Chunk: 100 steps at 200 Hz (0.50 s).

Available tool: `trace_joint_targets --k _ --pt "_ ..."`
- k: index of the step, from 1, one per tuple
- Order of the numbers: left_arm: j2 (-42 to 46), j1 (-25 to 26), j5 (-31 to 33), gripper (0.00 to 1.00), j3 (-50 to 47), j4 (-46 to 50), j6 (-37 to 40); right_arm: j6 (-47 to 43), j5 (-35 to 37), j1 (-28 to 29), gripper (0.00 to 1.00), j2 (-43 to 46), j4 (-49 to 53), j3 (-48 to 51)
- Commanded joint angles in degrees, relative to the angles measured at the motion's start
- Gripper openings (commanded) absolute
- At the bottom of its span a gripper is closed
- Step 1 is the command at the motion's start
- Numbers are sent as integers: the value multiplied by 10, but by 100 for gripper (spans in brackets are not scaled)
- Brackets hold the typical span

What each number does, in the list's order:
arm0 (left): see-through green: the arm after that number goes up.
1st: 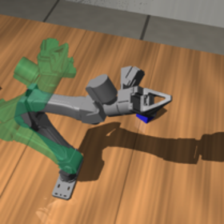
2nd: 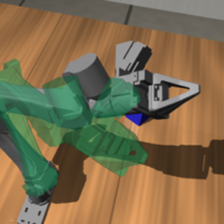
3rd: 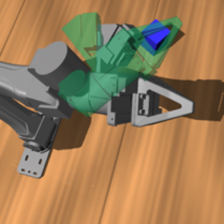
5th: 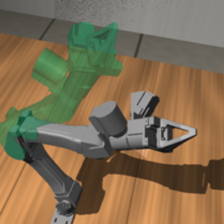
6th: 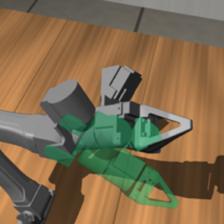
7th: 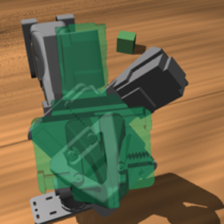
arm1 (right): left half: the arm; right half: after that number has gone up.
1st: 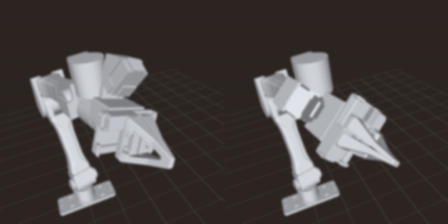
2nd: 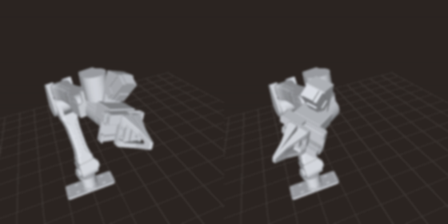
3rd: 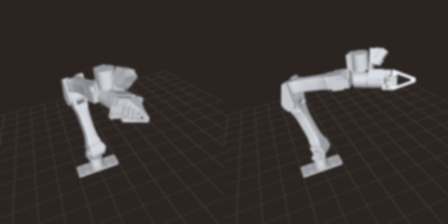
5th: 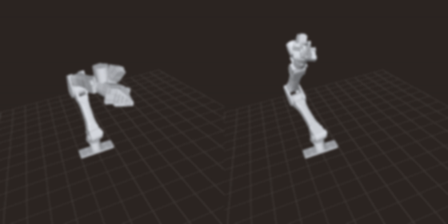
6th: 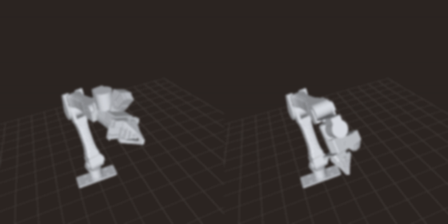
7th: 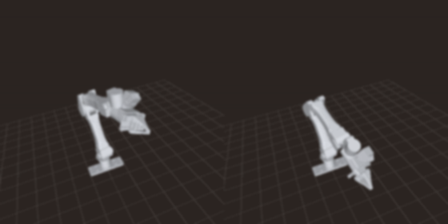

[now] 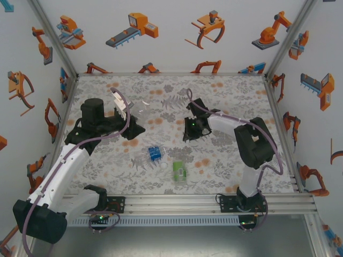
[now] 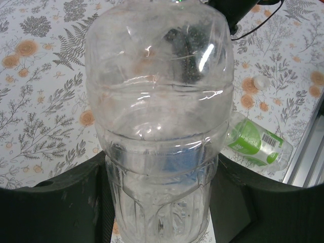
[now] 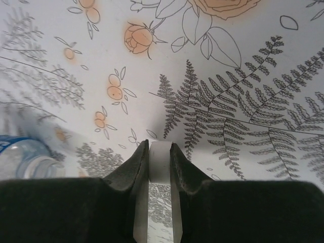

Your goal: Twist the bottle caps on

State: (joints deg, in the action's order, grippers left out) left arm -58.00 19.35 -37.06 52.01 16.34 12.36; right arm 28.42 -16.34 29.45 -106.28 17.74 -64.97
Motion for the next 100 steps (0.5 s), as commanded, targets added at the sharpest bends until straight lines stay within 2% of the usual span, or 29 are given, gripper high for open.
trace_joint_targets --k 1,25,44,68,100 --pt "-2 -3 -8 5 2 -3 5 61 -104 -37 17 33 -94 49" --pt "-3 -3 -8 5 2 -3 5 86 -147 -82 26 50 -141 109" --pt "-6 -3 -8 5 2 -3 5 84 -152 -114 32 64 -148 151" --pt "-7 -2 -8 5 2 -4 4 57 -112 -134 36 90 -112 176" --pt "-10 -2 -8 5 2 -4 4 13 -46 -131 41 114 -29 151"
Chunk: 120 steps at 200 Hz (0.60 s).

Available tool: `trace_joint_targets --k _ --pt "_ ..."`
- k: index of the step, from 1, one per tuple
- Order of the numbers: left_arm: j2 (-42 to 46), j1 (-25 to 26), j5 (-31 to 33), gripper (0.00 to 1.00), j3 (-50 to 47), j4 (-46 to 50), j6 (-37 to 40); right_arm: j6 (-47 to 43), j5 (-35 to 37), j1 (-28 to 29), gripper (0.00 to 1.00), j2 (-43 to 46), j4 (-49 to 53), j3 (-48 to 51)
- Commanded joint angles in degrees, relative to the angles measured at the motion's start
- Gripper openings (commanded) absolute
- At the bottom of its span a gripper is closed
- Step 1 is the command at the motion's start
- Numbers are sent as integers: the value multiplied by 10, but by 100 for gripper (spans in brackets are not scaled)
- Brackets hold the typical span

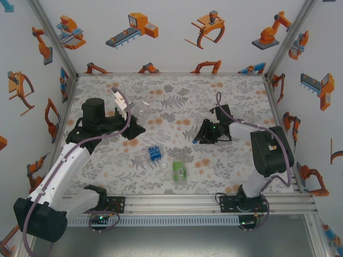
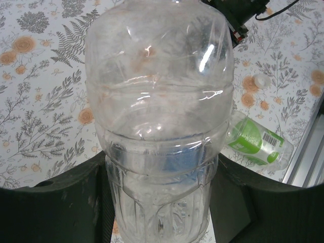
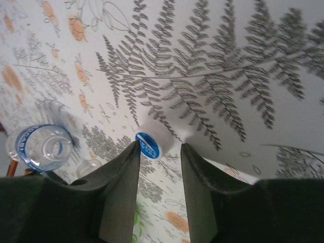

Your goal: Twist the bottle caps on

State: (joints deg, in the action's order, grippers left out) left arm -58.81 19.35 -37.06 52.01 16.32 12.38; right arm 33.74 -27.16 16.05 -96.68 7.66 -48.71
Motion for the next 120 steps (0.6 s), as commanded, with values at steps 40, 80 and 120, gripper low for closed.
trace_joint_targets --k 40,80,120 --pt "-2 -2 -8 5 2 -4 3 -92 154 45 43 27 174 -91" --pt "2 -2 -7 5 2 -3 4 -105 253 112 48 0 243 -172" --pt "2 -2 -8 5 3 -3 4 -77 304 159 51 -42 269 -215"
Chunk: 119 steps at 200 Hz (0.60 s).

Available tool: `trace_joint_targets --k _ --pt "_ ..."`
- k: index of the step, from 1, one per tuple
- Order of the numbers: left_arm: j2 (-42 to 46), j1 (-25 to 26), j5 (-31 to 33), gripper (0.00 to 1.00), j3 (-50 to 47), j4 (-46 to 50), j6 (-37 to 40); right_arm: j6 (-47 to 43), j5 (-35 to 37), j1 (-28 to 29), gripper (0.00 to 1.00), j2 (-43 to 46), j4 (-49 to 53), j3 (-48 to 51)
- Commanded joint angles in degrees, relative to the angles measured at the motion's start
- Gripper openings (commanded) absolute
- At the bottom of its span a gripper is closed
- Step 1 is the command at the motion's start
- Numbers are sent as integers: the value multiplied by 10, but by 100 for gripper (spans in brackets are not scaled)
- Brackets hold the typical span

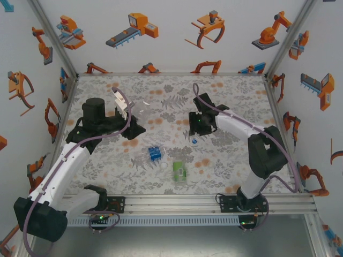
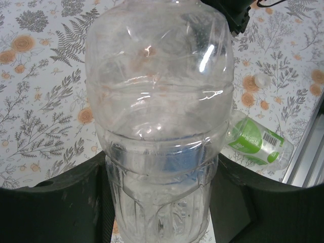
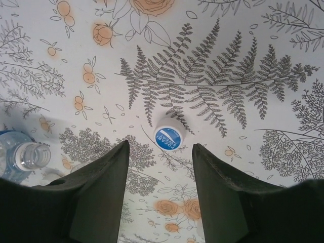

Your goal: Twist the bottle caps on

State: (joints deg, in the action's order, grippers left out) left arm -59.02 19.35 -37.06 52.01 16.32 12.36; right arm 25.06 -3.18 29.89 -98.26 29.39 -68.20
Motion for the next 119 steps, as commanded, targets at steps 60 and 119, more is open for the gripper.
trace_joint_targets --k 60,119 --pt "4 -2 -8 5 3 -3 3 36 68 47 49 -56 17 -11" --pt "4 -2 -8 5 5 -3 3 43 73 52 43 -70 1 2"
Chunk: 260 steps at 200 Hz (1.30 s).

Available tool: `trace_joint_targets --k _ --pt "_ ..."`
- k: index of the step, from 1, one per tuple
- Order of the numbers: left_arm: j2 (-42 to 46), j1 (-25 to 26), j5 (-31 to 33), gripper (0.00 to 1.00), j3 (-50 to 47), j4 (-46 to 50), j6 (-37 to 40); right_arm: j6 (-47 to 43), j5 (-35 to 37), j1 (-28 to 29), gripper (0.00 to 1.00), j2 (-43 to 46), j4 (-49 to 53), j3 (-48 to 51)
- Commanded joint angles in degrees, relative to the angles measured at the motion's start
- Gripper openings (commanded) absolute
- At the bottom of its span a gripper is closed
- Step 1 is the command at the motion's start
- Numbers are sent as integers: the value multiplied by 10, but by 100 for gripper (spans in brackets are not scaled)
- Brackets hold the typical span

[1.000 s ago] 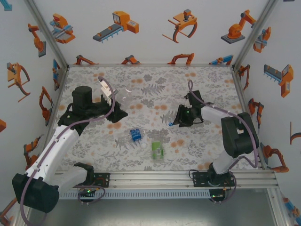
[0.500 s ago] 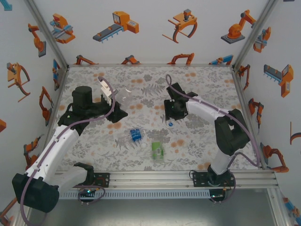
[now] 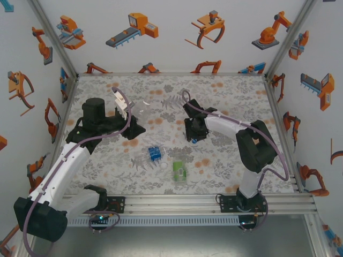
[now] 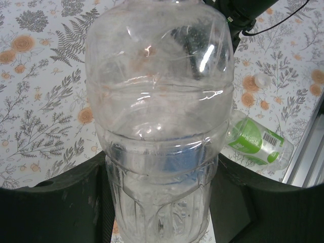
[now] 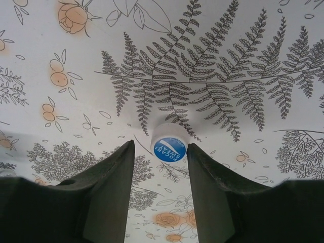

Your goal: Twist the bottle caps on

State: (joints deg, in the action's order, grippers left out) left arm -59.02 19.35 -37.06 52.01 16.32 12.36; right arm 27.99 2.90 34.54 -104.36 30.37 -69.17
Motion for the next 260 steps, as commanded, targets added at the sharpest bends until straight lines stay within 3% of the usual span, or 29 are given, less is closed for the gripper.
trace_joint_targets --k 1,260 --pt "4 -2 -8 5 5 -3 3 14 13 5 43 -9 -9 11" --pt "5 -2 -8 5 5 0 3 4 8 5 39 -24 -26 1"
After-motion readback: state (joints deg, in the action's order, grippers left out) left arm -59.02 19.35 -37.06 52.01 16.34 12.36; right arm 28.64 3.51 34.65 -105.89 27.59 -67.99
